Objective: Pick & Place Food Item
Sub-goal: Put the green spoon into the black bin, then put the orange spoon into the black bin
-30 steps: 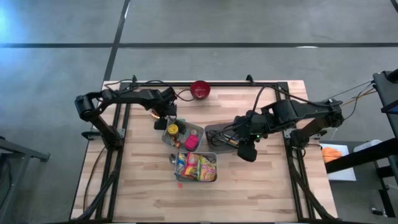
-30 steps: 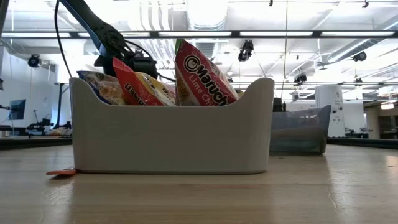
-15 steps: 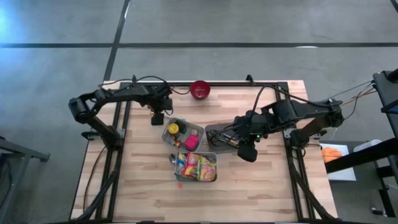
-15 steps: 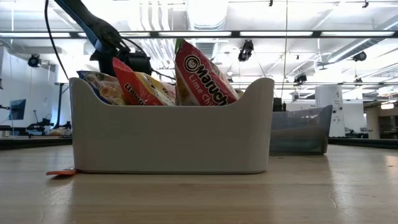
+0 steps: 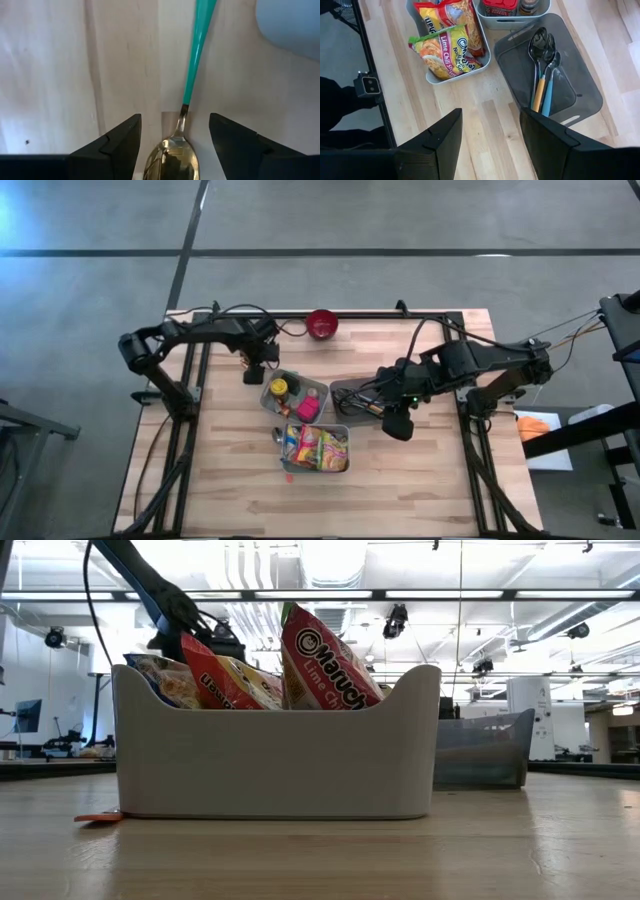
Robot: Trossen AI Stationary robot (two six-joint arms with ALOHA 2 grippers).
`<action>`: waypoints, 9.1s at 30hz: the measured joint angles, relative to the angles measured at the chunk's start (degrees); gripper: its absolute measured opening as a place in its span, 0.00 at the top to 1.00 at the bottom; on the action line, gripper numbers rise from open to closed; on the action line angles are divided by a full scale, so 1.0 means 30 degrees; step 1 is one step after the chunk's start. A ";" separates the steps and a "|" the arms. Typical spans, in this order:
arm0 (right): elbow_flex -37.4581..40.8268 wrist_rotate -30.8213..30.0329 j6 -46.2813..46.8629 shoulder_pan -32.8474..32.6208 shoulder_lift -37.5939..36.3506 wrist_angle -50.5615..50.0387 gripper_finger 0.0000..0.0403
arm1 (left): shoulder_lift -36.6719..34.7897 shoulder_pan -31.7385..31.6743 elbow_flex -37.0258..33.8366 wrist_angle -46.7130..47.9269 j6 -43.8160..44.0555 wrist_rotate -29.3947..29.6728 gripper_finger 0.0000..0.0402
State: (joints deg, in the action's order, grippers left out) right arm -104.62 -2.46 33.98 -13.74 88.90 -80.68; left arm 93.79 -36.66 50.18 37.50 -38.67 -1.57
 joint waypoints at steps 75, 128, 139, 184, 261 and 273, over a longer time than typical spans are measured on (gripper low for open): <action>-0.1938 -0.5997 -2.2620 0.0510 0.3155 0.8263 0.52 | -0.5896 0.9052 0.7143 -0.1008 2.7179 -0.9121 1.00; -0.1521 -0.6061 -1.5011 0.1058 0.3067 0.4659 0.98 | -0.3882 0.9297 1.0053 -0.3975 2.5314 -1.1004 0.68; 0.0447 -0.4732 -1.0505 0.1816 0.3020 0.3684 0.98 | -0.4412 0.8215 1.2003 -0.3393 2.4813 -1.0992 0.44; 1.9300 -0.0597 -0.4775 0.3869 -0.0538 1.8763 0.98 | -0.8763 0.7800 1.1122 0.0514 2.2838 -0.8310 0.42; 1.0469 -0.1735 -0.7023 0.4146 -0.0622 1.0946 0.33 | -0.6959 1.6821 -0.4029 -0.6053 3.0027 -0.1313 0.99; 1.0375 -0.1726 -0.7182 0.4146 -0.0648 1.0223 0.33 | -0.3846 1.6814 -0.1856 -0.6552 2.8645 -0.2167 0.99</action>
State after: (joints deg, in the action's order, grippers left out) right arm -73.49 -7.64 12.43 -1.30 86.96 -50.02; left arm 82.26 13.78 44.61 17.85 47.27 -8.07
